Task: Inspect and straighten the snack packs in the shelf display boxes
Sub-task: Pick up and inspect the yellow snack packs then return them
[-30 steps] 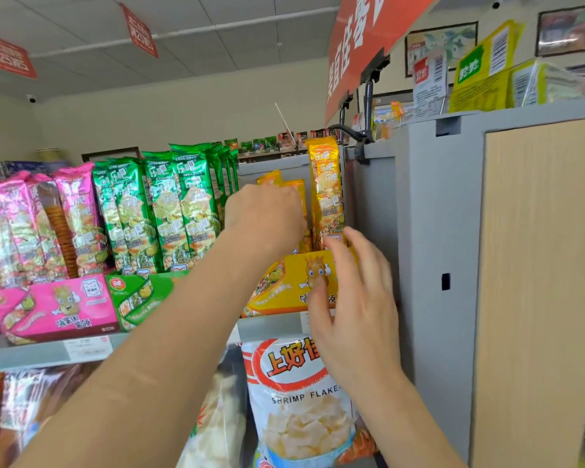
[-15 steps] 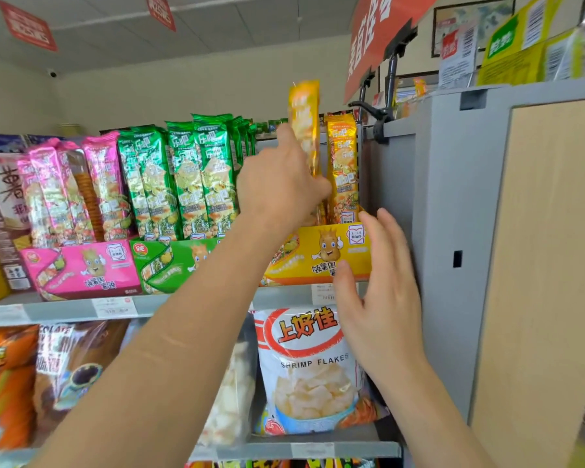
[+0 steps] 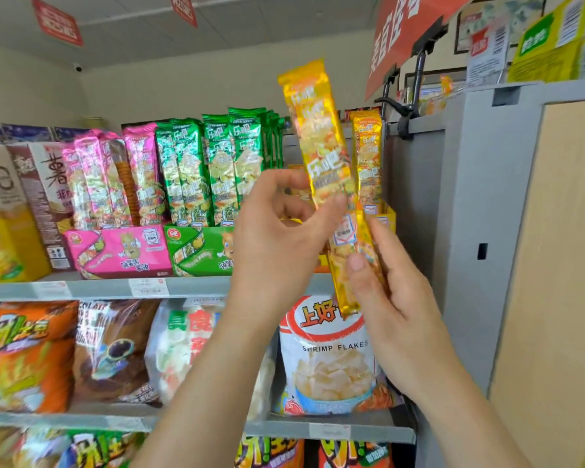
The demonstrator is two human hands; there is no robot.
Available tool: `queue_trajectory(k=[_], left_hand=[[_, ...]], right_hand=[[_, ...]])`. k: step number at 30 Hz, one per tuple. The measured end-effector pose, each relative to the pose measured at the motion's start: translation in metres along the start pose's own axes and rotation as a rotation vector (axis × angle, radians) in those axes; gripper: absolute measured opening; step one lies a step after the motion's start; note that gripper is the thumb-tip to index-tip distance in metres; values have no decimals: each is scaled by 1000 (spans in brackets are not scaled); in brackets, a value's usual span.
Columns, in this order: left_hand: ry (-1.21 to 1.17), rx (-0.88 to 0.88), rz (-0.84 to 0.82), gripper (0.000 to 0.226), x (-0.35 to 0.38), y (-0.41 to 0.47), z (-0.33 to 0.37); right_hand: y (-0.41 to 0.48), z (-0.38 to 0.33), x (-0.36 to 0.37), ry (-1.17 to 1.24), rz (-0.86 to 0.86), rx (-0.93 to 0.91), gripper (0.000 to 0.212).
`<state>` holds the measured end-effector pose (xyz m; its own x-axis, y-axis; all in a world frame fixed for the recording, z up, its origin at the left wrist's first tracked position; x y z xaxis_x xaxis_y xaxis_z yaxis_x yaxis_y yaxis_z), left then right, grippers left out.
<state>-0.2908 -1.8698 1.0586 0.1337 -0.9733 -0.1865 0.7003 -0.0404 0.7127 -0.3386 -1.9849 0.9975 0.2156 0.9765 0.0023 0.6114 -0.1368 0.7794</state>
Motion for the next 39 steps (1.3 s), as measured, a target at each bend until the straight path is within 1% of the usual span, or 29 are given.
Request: queue_trajectory(k=[1, 3, 5, 7, 12, 16, 18, 20, 22, 25, 27, 29, 30, 32, 34, 36, 39], left_hand=[[-64, -35, 9, 23, -2, -1, -5], [-186, -101, 36, 16, -8, 0, -12], [-251, -113, 61, 13, -15, 3, -16], [-297, -114, 84, 10, -23, 5, -18], [-364, -155, 136, 11, -37, 3, -28], [-340, -162, 163, 20, -54, 2, -40], [-313, -146, 126, 15, -67, -1, -47], [-316, -137, 45, 7, -79, -6, -56], [-322, -145, -2, 13, -94, -13, -70], [-357, -144, 22, 19, -106, -25, -86], [-378, -191, 71, 18, -116, -33, -98], [-388, -269, 92, 19, -123, -41, -111], [-401, -304, 92, 20, -126, -45, -116], [-415, -337, 87, 25, -133, -54, -124], [-392, -340, 71, 31, -139, -63, -133], [-359, -356, 60, 26, -143, -71, -141], [-389, -423, 75, 19, -147, -81, -154]], right_hand=[[-7, 2, 3, 49, -24, 30, 37], [-22, 8, 7, 157, -54, 131, 42], [-38, 14, 10, 221, -71, 211, 45], [-49, 17, 12, 243, -86, 246, 47], [-63, 26, 18, 285, -130, 279, 49], [-77, 36, 22, 300, -161, 404, 51], [-86, 43, 24, 268, -170, 460, 52], [-93, 48, 29, 265, -194, 511, 53], [-97, 52, 41, 287, -249, 568, 57], [-100, 52, 54, 451, -256, 693, 64], [-102, 51, 70, 459, -315, 721, 60], [-106, 48, 85, 480, -364, 704, 48], [-108, 47, 91, 493, -356, 712, 44], [-110, 46, 99, 396, -263, 705, 38], [-111, 47, 105, 260, -244, 661, 42], [-113, 50, 112, 125, -247, 622, 44], [-115, 50, 119, -155, -225, 489, 37]])
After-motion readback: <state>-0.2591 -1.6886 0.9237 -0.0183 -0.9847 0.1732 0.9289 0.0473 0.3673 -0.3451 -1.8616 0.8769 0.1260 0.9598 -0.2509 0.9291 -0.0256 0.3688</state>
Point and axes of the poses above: each hand's wrist, its own y-axis towards the middle knuckle, its own x-axis out of the palm, z = x × y, the point moved 3 cm from there along y, towards the middle knuckle, and after that the axes turned 12 degrees about y, right-handed, at the moved point
